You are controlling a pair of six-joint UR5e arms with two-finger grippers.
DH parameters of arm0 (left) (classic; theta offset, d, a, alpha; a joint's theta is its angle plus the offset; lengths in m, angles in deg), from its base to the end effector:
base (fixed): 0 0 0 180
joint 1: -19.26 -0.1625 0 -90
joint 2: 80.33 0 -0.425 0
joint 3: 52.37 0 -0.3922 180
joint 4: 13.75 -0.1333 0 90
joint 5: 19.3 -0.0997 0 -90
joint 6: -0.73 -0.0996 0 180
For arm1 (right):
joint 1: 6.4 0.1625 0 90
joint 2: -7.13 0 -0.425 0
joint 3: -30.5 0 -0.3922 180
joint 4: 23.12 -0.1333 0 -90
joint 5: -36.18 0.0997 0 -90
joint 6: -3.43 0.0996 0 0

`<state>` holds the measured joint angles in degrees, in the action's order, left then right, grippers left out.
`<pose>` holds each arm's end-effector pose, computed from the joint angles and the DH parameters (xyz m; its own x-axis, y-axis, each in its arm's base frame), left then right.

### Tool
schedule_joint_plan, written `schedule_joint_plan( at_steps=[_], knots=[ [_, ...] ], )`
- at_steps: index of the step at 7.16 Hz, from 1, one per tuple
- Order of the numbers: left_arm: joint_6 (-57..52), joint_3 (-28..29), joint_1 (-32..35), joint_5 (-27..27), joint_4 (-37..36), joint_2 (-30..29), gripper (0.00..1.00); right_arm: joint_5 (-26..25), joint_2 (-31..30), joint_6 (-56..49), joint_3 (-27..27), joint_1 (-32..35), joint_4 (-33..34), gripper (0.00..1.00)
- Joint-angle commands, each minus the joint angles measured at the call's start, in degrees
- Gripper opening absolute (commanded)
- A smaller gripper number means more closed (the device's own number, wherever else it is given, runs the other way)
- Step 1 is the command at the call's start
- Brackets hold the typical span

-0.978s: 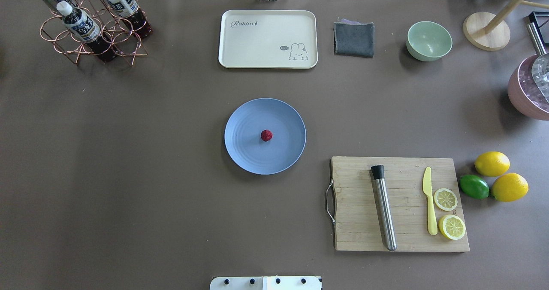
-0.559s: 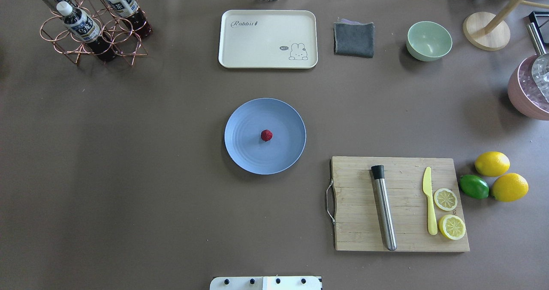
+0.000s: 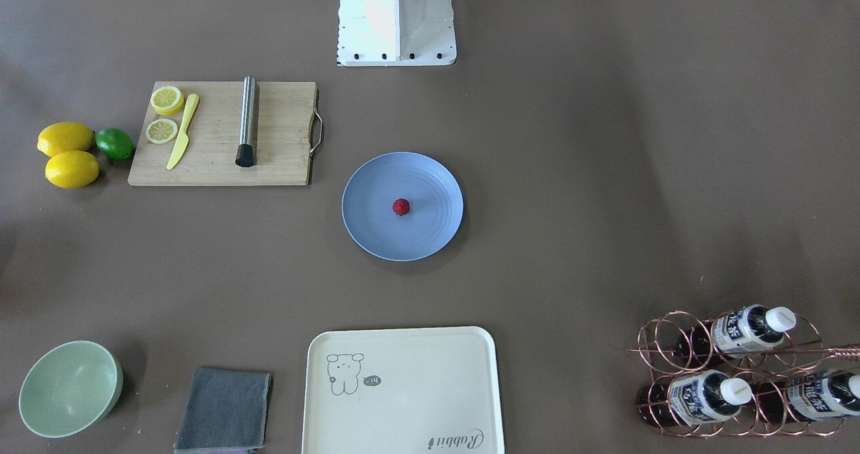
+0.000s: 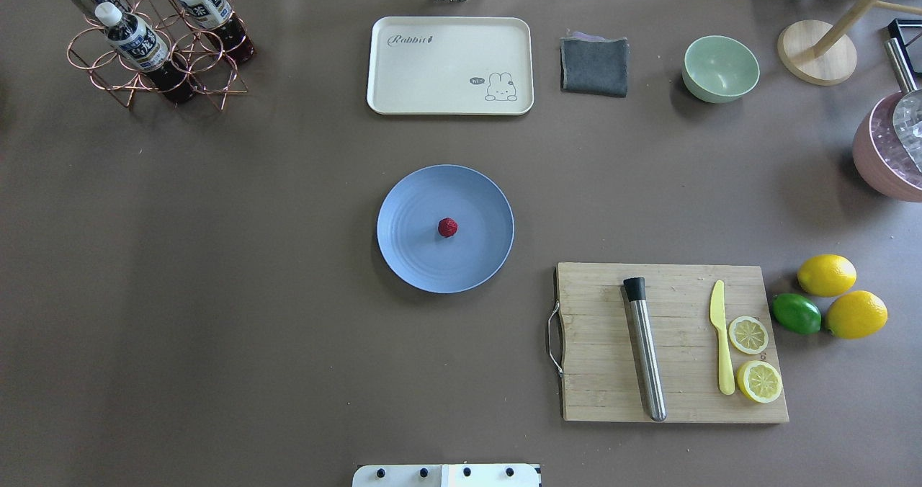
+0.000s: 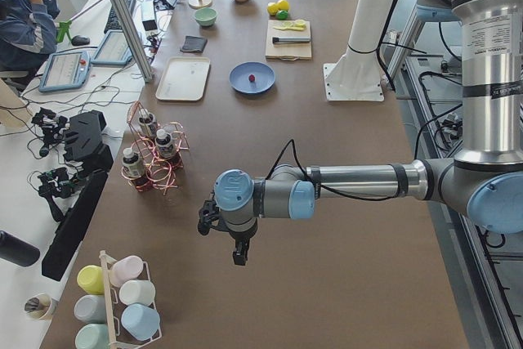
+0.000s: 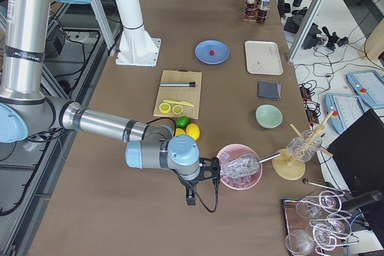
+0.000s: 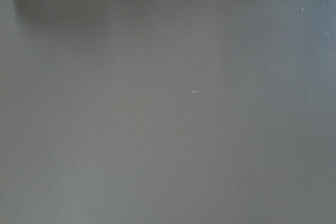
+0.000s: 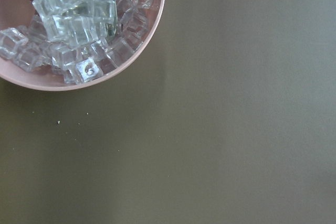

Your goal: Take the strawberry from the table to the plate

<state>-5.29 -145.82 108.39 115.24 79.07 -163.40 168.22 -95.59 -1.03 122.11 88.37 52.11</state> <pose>-0.0568 -0.4400 0.6803 0.7073 0.1076 -0.6987 -0.0899 0.9940 0.0621 0.0993 -0.3886 0.7201 0.7479 -0.0582 0.6613 -0.0249 0.9930 0.1156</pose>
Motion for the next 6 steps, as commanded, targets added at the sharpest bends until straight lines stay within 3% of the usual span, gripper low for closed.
schedule_joint_plan(
  at_steps=[1,6],
  knots=[
    [0.04,-0.24,0.08,-2.79,0.25,-0.16,0.99,0.15,-0.12,0.07,-0.2,-0.02,-0.26,1.0],
    [0.04,-0.94,0.26,-2.8,0.25,0.19,0.99,0.15,-0.12,-0.11,-0.03,-0.02,-0.53,1.0]
  ],
)
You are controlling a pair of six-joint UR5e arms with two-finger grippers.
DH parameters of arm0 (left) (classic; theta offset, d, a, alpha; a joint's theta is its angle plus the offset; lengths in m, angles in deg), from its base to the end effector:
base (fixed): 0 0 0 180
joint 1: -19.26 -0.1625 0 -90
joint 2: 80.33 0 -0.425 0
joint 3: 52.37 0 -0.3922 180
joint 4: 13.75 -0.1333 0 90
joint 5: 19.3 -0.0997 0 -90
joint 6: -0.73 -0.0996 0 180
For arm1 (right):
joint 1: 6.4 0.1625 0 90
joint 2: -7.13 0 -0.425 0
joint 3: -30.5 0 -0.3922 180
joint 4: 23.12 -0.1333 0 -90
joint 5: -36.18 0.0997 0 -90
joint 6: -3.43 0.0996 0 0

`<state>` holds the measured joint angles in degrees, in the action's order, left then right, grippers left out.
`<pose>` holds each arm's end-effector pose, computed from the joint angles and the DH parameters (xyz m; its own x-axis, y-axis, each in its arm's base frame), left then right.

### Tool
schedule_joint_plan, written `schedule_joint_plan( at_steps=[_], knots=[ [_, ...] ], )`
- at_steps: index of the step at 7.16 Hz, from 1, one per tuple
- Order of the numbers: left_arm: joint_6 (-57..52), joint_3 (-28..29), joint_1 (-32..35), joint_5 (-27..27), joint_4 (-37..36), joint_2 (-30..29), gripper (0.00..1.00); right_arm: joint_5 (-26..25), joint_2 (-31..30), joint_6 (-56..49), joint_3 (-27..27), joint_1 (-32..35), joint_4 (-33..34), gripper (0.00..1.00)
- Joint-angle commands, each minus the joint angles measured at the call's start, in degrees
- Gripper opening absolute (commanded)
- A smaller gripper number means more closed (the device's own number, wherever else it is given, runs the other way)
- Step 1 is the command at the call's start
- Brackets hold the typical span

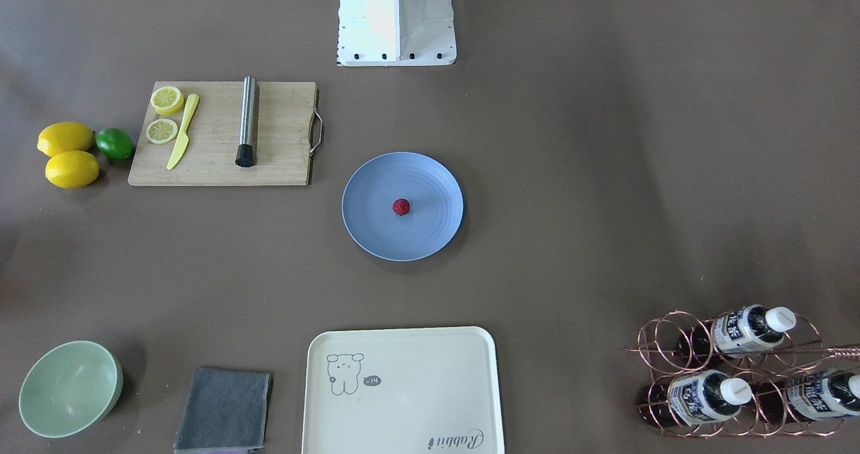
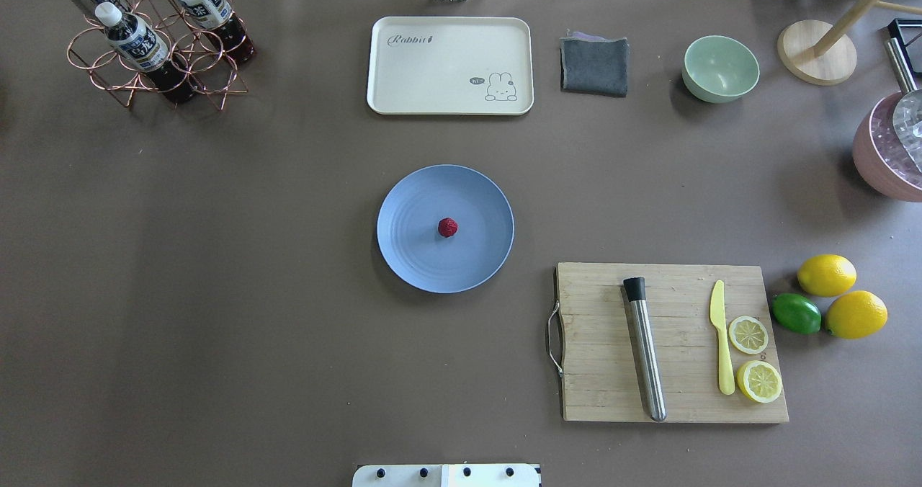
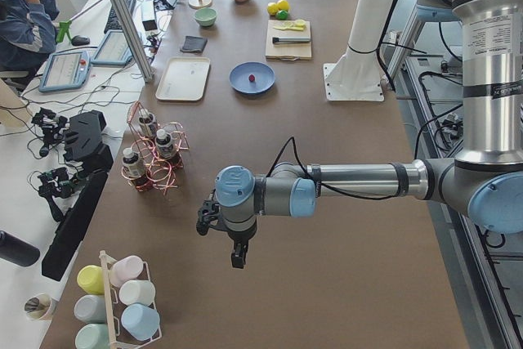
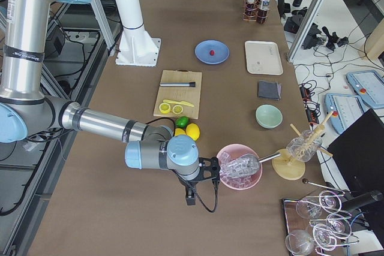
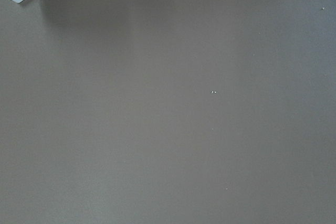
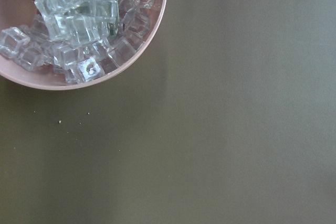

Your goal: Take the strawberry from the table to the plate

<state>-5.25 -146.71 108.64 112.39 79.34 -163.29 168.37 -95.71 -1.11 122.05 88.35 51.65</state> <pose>-0.0623 -0.4406 0.6765 0.7415 0.1167 -0.6608 -0.0885 0.9932 0.0761 0.0989 -0.3878 0.7204 0.7464 -0.0634 0.6625 -0.0236 0.9923 0.1215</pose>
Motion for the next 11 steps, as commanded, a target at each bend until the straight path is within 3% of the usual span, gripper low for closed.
schedule_joint_plan(
  at_steps=[1,11],
  knots=[
    [0.0,-0.06,0.0,0.06,-0.01,0.08,0.99,-0.17,0.0,-0.03,0.04,0.0,-0.07,1.0],
    [0.0,-0.23,0.09,0.5,-0.01,0.7,0.99,2.2,-0.09,-0.03,0.3,0.0,-0.07,1.0]
  ],
)
